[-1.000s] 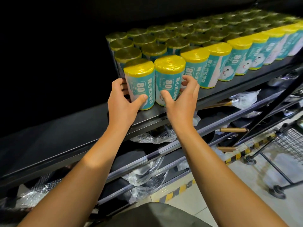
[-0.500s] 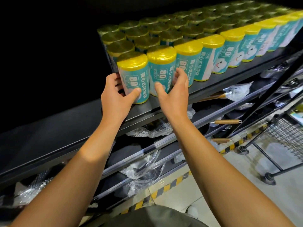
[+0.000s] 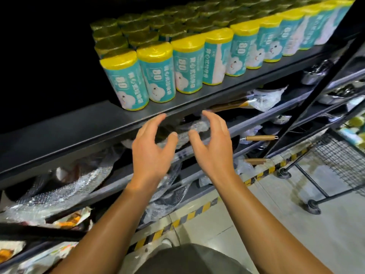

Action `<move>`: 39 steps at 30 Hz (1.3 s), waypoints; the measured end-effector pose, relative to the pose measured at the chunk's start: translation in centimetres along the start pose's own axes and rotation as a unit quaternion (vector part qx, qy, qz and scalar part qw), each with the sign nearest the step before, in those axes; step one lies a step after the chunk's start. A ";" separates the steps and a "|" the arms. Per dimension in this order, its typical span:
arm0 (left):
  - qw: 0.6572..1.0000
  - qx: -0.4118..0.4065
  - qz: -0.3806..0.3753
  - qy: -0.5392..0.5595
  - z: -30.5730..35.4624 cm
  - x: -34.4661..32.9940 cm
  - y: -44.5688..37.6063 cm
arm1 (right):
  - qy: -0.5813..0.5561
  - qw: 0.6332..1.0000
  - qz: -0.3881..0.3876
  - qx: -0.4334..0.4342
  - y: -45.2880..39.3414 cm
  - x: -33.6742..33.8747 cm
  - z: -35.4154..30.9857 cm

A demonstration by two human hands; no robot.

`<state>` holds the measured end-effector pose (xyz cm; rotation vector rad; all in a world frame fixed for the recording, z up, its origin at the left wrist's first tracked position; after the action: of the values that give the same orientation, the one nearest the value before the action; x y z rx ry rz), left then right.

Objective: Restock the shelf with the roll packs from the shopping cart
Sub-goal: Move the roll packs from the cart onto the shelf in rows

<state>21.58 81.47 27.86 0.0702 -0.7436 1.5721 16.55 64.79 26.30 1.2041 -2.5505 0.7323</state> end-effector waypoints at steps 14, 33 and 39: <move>0.970 -0.052 -0.238 -0.020 12.3 -24.7 15.6 | 0.153 0.980 0.087 -0.094 4.8 27.2 17.5; 0.851 -0.248 -0.459 0.062 28.3 -56.3 17.6 | 0.289 0.877 0.269 -0.273 -1.8 48.4 33.6; 0.819 -0.285 -0.490 0.087 33.7 -63.4 16.9 | 0.291 0.849 0.307 -0.318 -4.1 53.0 37.3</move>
<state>4.06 10.49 17.91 -0.1212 -0.8121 0.3285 -13.75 8.08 17.31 -0.0691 -2.2999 0.2265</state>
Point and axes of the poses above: each hand's wrist, its own y-axis away from the middle knuckle, its own x-axis out of the back of the hand, z = x × y, the point moved 8 cm from there along -y, towards the middle knuckle, and after that the axes turned 6 degrees about z, right-handed, at the moved point
